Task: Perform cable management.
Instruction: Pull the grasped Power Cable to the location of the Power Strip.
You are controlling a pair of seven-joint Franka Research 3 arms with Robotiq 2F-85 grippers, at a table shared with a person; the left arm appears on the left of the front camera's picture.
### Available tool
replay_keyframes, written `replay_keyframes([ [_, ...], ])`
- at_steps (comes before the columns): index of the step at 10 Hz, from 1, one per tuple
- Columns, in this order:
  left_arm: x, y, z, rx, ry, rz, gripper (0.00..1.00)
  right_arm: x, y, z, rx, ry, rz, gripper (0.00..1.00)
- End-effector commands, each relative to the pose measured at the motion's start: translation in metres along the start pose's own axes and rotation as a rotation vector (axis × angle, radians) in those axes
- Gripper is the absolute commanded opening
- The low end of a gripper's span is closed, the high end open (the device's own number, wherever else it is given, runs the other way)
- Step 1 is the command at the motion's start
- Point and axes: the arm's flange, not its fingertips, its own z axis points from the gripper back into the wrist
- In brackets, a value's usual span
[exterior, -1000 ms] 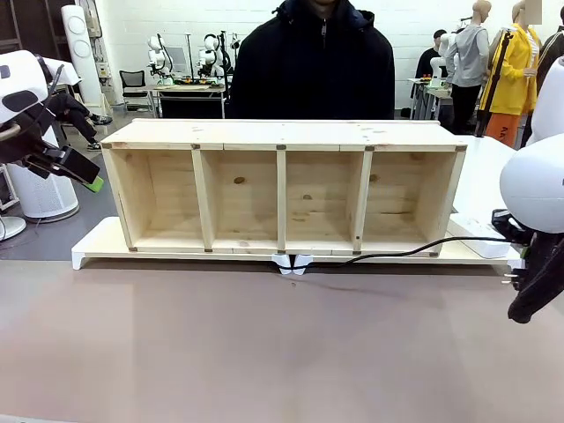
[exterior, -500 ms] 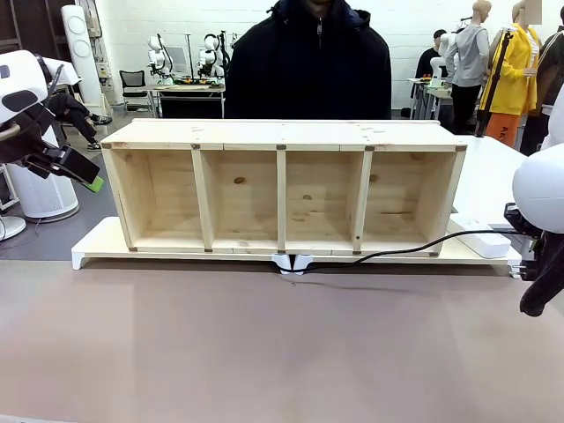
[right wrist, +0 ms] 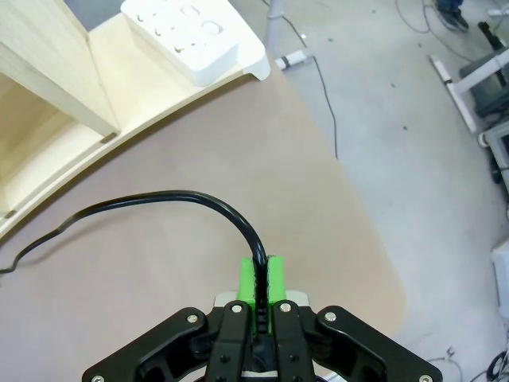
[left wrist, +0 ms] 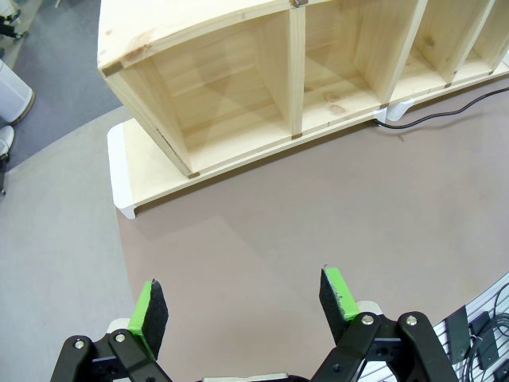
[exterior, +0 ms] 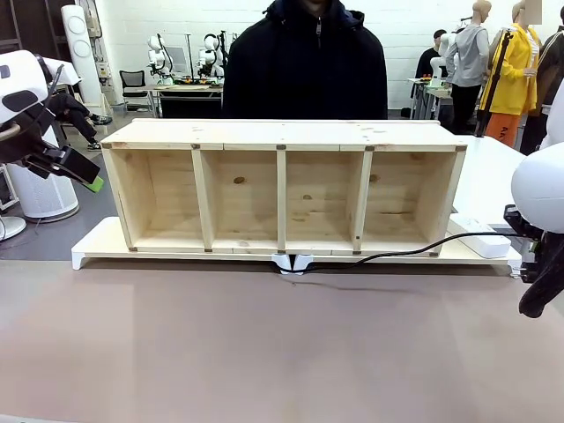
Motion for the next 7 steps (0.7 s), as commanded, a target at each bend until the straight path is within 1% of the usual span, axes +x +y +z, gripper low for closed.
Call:
replay_keyframes([
  [1,0.000,0.001,0.000,0.007,-0.002,-0.003,1.00,0.013,-0.001,-0.004,0.035,-0.024,0.073,0.07],
  [2,0.000,0.001,0.000,0.007,-0.002,-0.003,1.00,0.026,-0.003,-0.001,0.044,-0.049,0.155,0.07],
  [3,0.000,0.001,0.000,0.007,-0.002,-0.003,1.00,0.040,-0.003,0.005,0.007,-0.078,0.220,0.07],
  [5,0.000,0.001,0.000,0.007,-0.002,-0.003,1.00,0.068,0.002,0.009,0.001,-0.115,0.268,0.07],
  [7,0.000,0.001,0.000,0.007,-0.002,-0.003,1.00,0.102,0.006,0.005,0.012,-0.105,0.305,0.07],
])
